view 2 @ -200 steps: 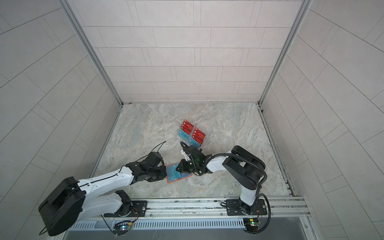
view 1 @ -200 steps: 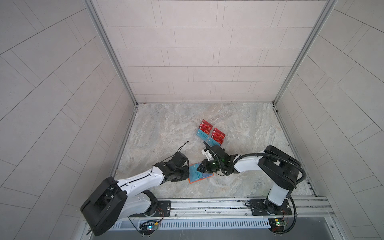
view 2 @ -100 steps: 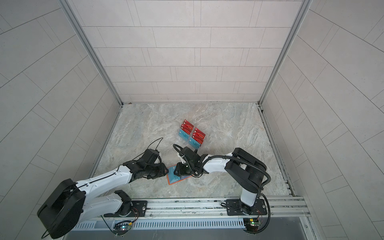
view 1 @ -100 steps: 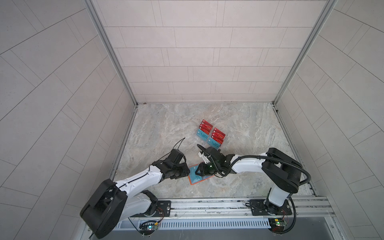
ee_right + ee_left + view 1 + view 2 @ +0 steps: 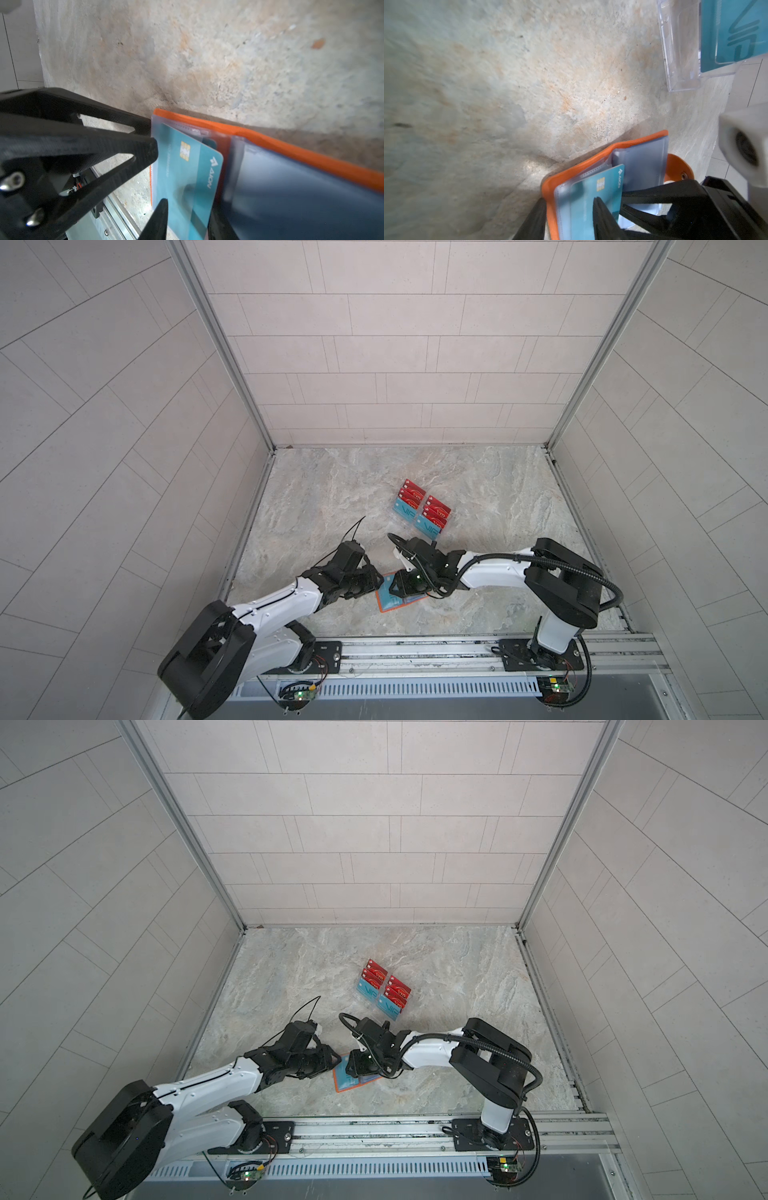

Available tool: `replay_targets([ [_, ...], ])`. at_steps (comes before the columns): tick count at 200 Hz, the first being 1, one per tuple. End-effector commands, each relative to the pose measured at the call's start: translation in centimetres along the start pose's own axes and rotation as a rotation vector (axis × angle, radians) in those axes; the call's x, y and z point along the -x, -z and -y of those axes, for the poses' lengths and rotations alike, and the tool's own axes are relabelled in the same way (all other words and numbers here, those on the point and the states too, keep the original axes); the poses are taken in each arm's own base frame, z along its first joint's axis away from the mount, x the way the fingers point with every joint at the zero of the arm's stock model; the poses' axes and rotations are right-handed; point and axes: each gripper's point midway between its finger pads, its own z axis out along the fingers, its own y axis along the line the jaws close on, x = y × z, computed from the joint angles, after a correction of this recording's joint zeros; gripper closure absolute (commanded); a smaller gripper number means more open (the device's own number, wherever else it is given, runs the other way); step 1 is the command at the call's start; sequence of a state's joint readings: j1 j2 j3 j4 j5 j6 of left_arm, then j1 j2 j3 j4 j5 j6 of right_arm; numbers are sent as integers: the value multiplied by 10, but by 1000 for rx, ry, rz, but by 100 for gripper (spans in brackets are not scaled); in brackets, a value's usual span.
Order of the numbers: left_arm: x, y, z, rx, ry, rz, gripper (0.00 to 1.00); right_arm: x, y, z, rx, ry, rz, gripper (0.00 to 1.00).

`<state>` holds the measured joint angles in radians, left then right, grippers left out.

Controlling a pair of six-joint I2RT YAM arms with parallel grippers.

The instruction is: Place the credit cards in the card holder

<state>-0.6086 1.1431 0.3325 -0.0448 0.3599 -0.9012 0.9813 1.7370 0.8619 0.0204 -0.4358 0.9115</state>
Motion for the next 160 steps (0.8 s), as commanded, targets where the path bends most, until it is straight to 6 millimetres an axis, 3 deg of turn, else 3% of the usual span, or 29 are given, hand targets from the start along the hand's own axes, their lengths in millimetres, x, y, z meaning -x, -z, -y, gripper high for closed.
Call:
replay_targets([
  [1, -5, -3, -2, -10, 16, -24, 59, 0, -2, -6, -4, 4, 6, 66],
  [94, 5, -3, 14, -40, -2, -16, 61, 11, -3, -17, 4, 7, 38, 66],
  [160, 16, -3, 27, -44, -20, -6, 61, 14, -7, -9, -35, -26, 52, 66],
])
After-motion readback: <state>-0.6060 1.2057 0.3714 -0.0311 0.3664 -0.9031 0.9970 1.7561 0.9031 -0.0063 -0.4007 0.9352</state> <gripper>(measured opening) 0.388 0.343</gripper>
